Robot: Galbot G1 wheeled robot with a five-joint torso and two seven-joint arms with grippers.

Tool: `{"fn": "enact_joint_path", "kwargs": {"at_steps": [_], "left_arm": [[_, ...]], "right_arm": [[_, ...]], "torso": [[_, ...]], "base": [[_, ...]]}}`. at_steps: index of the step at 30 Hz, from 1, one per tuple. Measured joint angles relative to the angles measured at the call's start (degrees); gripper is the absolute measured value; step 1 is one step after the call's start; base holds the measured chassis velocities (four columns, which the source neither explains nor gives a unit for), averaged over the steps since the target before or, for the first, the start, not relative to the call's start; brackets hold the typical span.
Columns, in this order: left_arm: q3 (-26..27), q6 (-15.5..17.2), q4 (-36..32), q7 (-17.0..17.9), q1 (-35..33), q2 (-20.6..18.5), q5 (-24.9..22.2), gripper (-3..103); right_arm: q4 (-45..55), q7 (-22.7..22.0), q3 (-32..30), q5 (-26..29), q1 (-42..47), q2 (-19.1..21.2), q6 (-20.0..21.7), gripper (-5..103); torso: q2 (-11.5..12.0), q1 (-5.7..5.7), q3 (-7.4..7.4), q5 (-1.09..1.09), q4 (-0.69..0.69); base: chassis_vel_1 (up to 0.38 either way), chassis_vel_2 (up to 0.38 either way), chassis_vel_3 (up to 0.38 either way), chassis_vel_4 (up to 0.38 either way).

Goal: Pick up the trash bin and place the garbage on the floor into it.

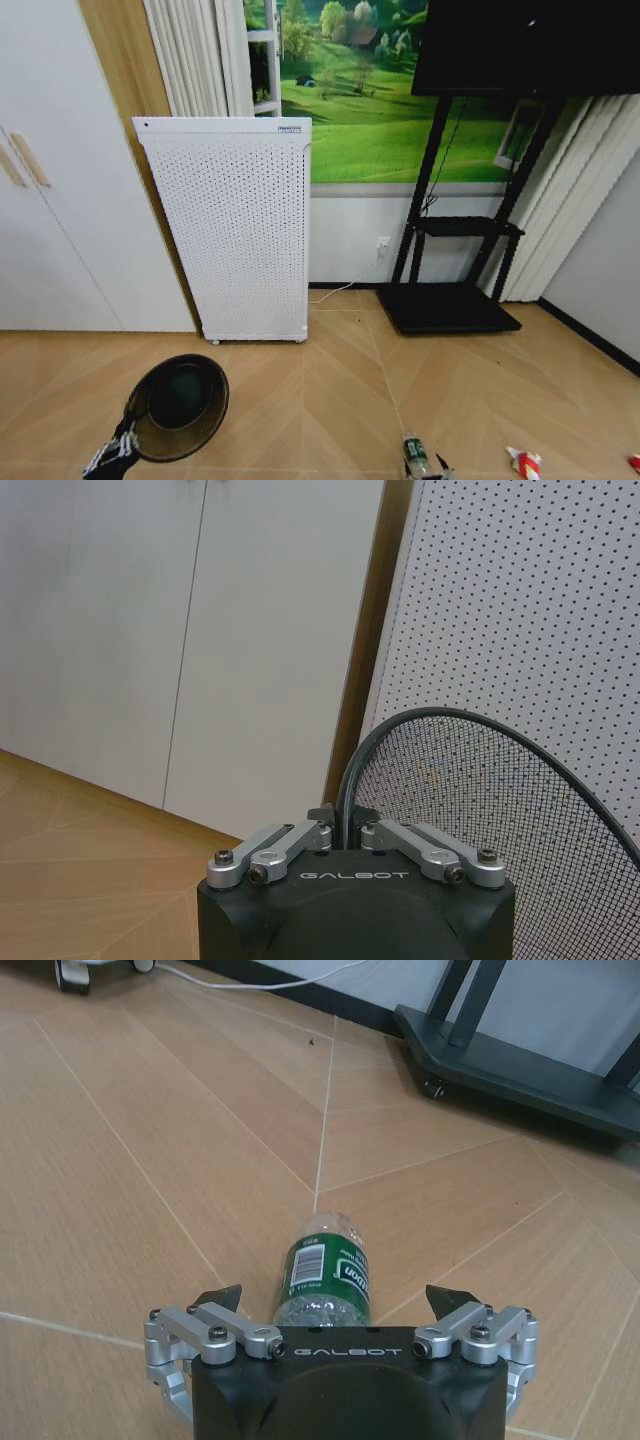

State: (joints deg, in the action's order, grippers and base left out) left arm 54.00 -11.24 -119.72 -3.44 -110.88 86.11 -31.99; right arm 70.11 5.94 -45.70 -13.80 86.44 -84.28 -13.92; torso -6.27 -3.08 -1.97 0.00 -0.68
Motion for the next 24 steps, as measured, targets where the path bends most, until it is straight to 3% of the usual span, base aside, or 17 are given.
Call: {"fn": "enact_joint_path", "kwargs": {"at_steps": [10,15,16,18,19,21,22,24], "left_arm": [[0.23,-0.07,-0.34,-0.04,-0.06,0.15,-0.06,7],[0.31,-0.17,-0.12,-0.04,-0.02,0.20,-0.07,7],[0.31,-0.20,-0.09,-0.04,0.03,0.24,-0.07,7],[0.32,-0.20,-0.07,-0.03,0.08,0.27,-0.04,7],[0.30,-0.20,-0.06,-0.03,0.19,0.31,0.04,7],[0.28,-0.20,-0.06,-0.02,0.25,0.32,0.09,7],[0.25,-0.20,-0.06,0.00,0.32,0.33,0.10,7],[0.23,-0.20,-0.04,0.02,0.38,0.34,0.09,7]], "right_arm": [[-3.57,-1.58,0.03,-4.10,-1.86,0.28,2.49,103],[-4.18,-1.82,-0.08,-4.57,-1.96,0.41,2.37,90],[-4.30,-1.82,-0.12,-4.58,-1.93,0.44,2.17,79],[-4.40,-1.81,-0.14,-4.58,-1.91,0.44,2.05,79],[-4.62,-1.77,-0.15,-4.60,-1.88,0.44,1.77,69],[-4.81,-1.74,-0.17,-4.67,-1.86,0.41,1.59,69],[-5.06,-1.71,-0.17,-4.75,-1.80,0.36,1.34,57],[-5.34,-1.66,-0.24,-4.86,-1.74,0.28,1.06,52]], "torso": [[0.00,0.00,0.00,0.01,0.00],[0.00,0.00,0.00,0.00,0.00],[0.00,0.00,0.00,0.00,0.00],[0.00,0.00,0.00,0.00,0.00],[0.00,0.00,0.00,0.00,0.00],[0.00,0.00,0.00,0.00,0.00],[0.00,0.00,0.00,0.00,0.00],[0.00,0.00,0.00,-0.01,0.00]], "base": [[0.000,0.000,0.000,0.000],[0.000,0.000,0.000,0.000],[0.000,0.000,0.000,0.000],[0.000,0.000,0.000,0.000],[0.000,0.000,0.000,0.000],[0.000,0.000,0.000,0.000],[0.000,0.000,0.000,0.000],[0.000,0.000,0.000,0.000]]}}
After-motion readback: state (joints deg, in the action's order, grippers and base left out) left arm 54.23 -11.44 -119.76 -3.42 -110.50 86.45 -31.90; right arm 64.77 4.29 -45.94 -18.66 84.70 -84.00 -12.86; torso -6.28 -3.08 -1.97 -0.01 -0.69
